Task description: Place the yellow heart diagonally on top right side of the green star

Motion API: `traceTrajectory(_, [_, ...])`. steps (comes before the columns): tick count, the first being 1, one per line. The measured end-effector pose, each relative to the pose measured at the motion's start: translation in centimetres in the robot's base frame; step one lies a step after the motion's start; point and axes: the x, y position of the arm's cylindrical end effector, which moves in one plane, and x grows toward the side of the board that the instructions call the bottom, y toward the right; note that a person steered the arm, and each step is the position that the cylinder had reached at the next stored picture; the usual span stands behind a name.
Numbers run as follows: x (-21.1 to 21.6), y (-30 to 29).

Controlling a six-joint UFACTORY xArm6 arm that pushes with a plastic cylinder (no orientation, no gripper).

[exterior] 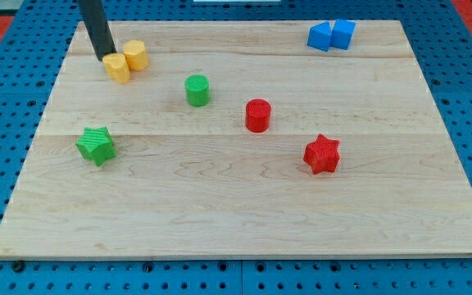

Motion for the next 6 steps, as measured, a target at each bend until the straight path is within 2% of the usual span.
traceTrajectory(1, [3.6,3.1])
traceTrajectory(2, [5.8,3.6])
traceTrajectory(3, [3.5,5.6])
traceTrajectory(4, [5.4,9.3])
traceTrajectory(6, [9.2,8.5])
